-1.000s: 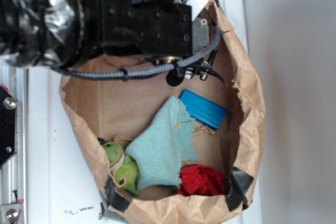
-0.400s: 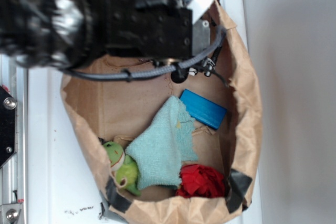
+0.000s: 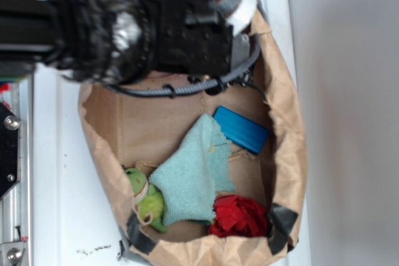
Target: Grab the rock.
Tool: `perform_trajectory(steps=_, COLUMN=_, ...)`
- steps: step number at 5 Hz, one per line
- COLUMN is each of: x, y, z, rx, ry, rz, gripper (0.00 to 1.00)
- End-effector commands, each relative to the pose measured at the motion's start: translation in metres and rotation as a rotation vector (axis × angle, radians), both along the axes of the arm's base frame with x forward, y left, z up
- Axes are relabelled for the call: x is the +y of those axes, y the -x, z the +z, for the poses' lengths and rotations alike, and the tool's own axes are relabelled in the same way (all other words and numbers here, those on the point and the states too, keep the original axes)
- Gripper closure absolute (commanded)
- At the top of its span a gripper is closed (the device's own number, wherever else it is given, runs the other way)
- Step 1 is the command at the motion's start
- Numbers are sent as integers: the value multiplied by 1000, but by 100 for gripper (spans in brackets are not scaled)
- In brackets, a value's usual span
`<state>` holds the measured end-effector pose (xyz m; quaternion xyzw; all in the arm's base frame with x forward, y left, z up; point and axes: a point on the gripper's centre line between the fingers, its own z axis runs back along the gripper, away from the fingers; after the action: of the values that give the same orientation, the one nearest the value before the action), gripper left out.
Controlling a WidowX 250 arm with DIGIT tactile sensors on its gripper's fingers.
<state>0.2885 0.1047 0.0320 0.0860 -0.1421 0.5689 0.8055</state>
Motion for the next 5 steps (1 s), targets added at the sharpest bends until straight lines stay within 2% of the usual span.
perform_trajectory(steps=1, x=2, y=38, z=2, rx=-27, ry=-105, rz=-53, gripper=0)
perform_trajectory(steps=2, x=-1, y=46, z=-1, rx=-27, ry=-124, rz=-64, gripper=0)
perform_trajectory(steps=3, x=0, y=34, z=-1, rx=-33, ry=-122, rz=-58, gripper=64)
perform_trajectory(steps=4, x=0, y=24, z=-2, rx=-41, ry=-124, rz=-66, gripper=100)
perform_trajectory(steps=5, x=-1, y=28, z=0, rx=-50, ry=-114, rz=-69, gripper=100)
